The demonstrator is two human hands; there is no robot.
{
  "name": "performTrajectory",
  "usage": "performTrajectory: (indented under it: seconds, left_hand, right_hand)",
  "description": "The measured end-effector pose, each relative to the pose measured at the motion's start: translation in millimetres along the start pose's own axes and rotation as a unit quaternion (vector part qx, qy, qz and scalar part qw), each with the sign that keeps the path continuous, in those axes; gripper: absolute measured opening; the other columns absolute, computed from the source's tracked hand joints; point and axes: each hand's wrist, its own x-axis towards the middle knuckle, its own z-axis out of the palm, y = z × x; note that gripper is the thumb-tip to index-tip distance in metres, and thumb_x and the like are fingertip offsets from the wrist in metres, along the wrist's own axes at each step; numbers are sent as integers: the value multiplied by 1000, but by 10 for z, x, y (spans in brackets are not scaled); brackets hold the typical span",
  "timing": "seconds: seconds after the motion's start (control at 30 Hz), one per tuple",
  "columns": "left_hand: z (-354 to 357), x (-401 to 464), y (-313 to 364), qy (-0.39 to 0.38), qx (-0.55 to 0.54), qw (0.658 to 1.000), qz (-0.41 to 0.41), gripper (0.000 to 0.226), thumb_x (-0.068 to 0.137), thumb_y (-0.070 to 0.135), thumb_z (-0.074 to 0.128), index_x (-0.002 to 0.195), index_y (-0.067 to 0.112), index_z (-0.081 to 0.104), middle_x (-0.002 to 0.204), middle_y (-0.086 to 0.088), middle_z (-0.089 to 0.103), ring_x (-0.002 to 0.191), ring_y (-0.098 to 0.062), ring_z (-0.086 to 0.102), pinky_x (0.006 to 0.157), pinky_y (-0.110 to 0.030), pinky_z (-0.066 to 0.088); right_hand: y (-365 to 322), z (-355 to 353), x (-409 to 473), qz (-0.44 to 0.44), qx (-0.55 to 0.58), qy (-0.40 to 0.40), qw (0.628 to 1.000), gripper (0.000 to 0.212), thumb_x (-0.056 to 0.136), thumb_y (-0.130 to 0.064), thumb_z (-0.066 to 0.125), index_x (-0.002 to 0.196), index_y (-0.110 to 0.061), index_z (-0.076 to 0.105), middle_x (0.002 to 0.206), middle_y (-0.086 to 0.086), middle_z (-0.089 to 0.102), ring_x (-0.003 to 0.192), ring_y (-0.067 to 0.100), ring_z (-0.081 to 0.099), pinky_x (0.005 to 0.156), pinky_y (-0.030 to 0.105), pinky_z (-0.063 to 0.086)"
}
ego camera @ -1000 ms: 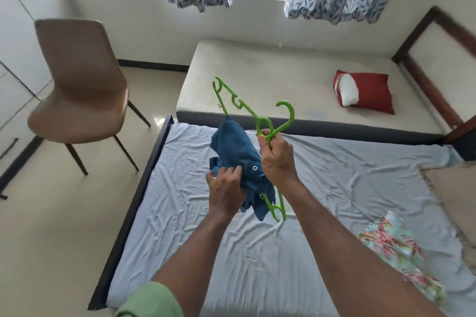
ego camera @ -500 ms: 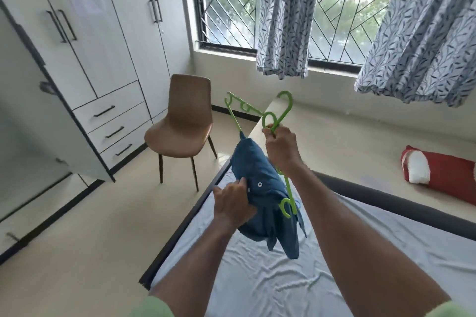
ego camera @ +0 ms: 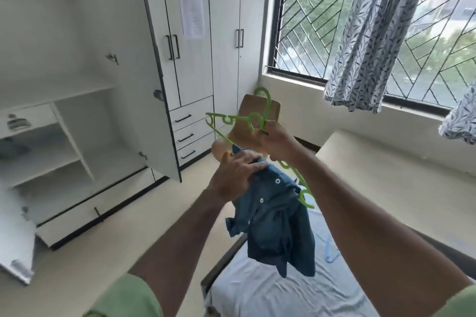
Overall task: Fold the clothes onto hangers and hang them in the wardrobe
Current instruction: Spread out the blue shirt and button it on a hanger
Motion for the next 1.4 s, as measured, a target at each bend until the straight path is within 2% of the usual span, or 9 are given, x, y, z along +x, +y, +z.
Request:
performTrajectory:
  seconds: [0.1, 0.2, 0.33, 0.47, 0.67, 0.83, 0.97, 1.2, 1.4]
  left_hand:
    - [-446, -194, -498, 20, 69, 997, -2, 37, 73, 9, 74, 106, 25, 77, 108, 9, 74, 103, -21, 67, 88, -49, 41]
    - [-803, -446, -1001, 52, 138, 989, -6, 33, 64, 3, 78, 90, 22, 78, 93, 8, 74, 87, -22, 68, 81, -47, 44]
    - [-1309, -838, -1788, 116, 167, 976, -73, 28, 70, -2, 68, 85, 20, 74, 82, 7, 68, 79, -21, 64, 74, -38, 26]
    - [-1682, -1243, -2554, 104, 150, 972, -150, 24, 81, 4, 67, 94, 22, 76, 97, 11, 73, 94, -19, 64, 77, -40, 34]
    - [-2022, -1642, -3428, 80, 129, 975, -164, 29, 86, 45, 68, 104, 24, 74, 103, 12, 72, 106, -14, 59, 89, -40, 30]
    - [-2605, -1682, -4387, 180, 191, 930, -257, 29, 90, 35, 66, 116, 22, 65, 115, 2, 65, 112, -24, 58, 89, -44, 39]
    - [-3264, -1457, -5061, 137, 199, 921, -307, 50, 97, 38, 58, 145, 31, 47, 145, 5, 50, 135, -18, 43, 103, -46, 31]
    - [-4039, -1071, -5987, 74, 313, 865, -386, 28, 103, 46, 48, 118, 29, 64, 107, -1, 71, 97, -31, 67, 83, -41, 51]
    - [-4762, -635, -7207, 157, 350, 837, -391, 28, 104, 44, 48, 111, 25, 66, 95, -5, 71, 87, -33, 66, 73, -40, 49]
  right_hand:
    - [-543, 415, 138, -20, -5, 2, 1000, 21, 100, -12, 50, 84, -11, 64, 80, 4, 61, 68, 27, 63, 39, 24, 43]
    - [-1033, 769, 294, -44, 3, 30, 999, 22, 100, -11, 48, 99, -6, 70, 96, 11, 68, 80, 28, 65, 50, 23, 45]
    - [-1623, 1174, 580, -62, 22, 38, 997, 24, 102, -13, 50, 109, -10, 73, 102, 12, 68, 71, 18, 61, 46, 15, 42]
    - [-2182, 1640, 821, -85, 37, 6, 996, 23, 103, -15, 48, 109, -10, 69, 84, 5, 62, 58, 17, 56, 41, 24, 46]
    - [-2978, 2262, 1282, -155, 6, -45, 987, 19, 105, -17, 50, 90, -17, 62, 69, 0, 54, 51, 15, 52, 36, 22, 43]
    - [-3608, 2760, 1947, -179, 36, -125, 975, 17, 103, -21, 53, 91, -21, 66, 66, 2, 51, 40, 11, 44, 39, 25, 40]
    - [-4213, 3097, 2511, -214, 62, -189, 956, 19, 102, -20, 54, 105, -4, 64, 66, 3, 45, 41, 12, 37, 40, 25, 39]
    - [-5122, 3399, 3377, -317, 73, -218, 920, 24, 103, -19, 55, 108, 3, 61, 69, 4, 47, 47, 14, 45, 42, 30, 52]
    - [-6040, 3420, 4578, -434, 36, -165, 885, 14, 100, -23, 60, 91, -12, 64, 72, 11, 70, 61, 28, 69, 58, 34, 58]
